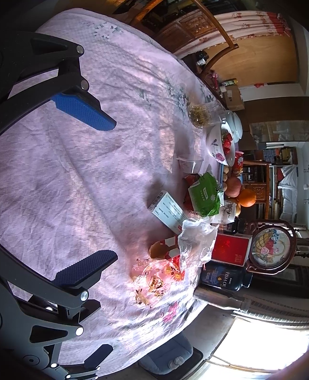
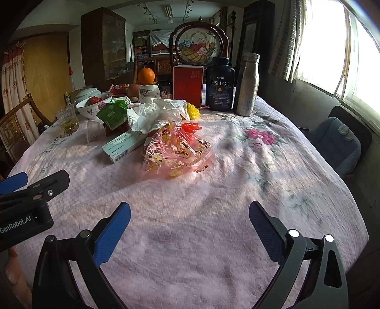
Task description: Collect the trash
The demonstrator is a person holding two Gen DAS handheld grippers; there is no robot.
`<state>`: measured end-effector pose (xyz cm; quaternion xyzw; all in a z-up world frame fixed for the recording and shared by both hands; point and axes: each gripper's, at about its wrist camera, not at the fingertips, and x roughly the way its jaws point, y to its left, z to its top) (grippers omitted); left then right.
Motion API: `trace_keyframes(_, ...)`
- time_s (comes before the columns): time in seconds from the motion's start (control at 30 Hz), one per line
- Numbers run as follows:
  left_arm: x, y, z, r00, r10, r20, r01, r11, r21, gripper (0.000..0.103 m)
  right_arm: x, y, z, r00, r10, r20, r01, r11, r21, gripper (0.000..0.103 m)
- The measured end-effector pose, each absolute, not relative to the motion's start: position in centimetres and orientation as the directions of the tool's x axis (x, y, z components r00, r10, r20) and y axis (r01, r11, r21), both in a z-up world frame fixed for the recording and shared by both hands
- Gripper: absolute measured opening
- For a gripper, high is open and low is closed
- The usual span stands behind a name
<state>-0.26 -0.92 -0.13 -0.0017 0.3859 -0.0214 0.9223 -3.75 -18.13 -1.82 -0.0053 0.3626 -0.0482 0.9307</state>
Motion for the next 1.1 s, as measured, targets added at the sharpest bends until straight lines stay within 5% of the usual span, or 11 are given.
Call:
trace_keyframes(0.57,13.0,0.4,-0.6,0.644,-0.119,-0.756,0.094,0.993,-0.076,0.097,4.3,-19.1,-2.7,0.669,-0.06,-0.741,0.006,0.997,-0.075,0.098)
trace_keyframes(0.93,14.6,1.7,-3.4,0.621,-0.112,-0.775,0.079,0.994,-0.081,0.096,11.2,-17.7,-3.5,0.625,-0.026,-0.781,-0.142,0.979,-0.146,0.097)
trace_keyframes(1.1,15.4,1.7,-4.3,0.575,-0.151,-0.804,0.084,0.988,-0.126,0.096,12.3,-17.4,-5.2,0.561,-0.006,-0.828,-0.182,0.975,-0.13,0.075)
